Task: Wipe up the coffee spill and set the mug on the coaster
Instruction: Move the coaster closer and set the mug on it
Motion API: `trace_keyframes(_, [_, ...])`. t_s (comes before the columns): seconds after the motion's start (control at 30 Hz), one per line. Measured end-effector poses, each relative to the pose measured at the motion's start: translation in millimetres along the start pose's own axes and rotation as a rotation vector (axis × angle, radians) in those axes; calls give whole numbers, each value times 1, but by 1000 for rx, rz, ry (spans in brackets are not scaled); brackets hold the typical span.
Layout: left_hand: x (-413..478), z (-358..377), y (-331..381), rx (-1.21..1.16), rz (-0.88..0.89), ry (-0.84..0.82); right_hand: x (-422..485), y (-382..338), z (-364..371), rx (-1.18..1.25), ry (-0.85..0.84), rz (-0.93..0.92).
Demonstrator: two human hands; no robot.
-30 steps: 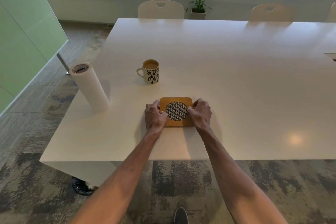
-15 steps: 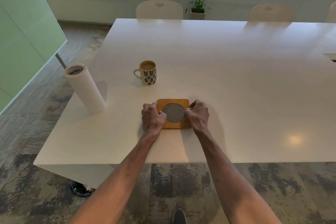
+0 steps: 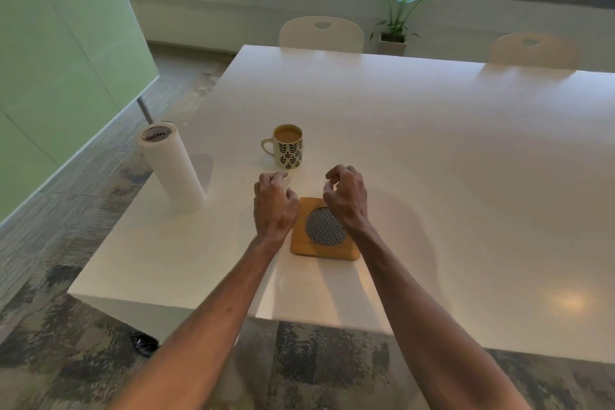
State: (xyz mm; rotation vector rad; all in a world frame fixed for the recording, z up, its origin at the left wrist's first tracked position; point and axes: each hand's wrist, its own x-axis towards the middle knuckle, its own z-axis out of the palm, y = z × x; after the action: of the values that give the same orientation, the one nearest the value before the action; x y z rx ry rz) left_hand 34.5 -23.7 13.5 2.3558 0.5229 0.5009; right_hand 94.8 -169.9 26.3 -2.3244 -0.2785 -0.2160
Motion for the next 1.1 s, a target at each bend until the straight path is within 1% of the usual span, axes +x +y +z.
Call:
trace_keyframes(0.17, [34, -10, -6, -50, -18, 73, 32, -13, 17, 72, -90, -2])
trace_keyframes(0.3, [64, -12, -11, -101, -8, 126, 60, -26, 34, 97, -169, 32])
trace_keyframes(0.4, [86, -9, -17, -160, -35, 118, 80, -33, 46, 120, -269, 43])
trace_keyframes(0.5, [106, -5, -22, -211, -80, 85, 96, -35, 57, 119, -324, 32])
trace_keyframes(0.67, [130, 3, -28, -298, -137, 37, 113, -34, 67, 169, -333, 26])
trace_keyframes(0.87, [139, 13, -31, -376, -242, -65, 117, -28, 72, 209, -338, 13])
trace_keyframes(0.97, [139, 15, -30, -412, -248, -72, 117, -25, 73, 201, -322, 8])
trace_keyframes(1.1, [137, 17, -31, -422, -212, -67, 119, -24, 72, 192, -317, 0])
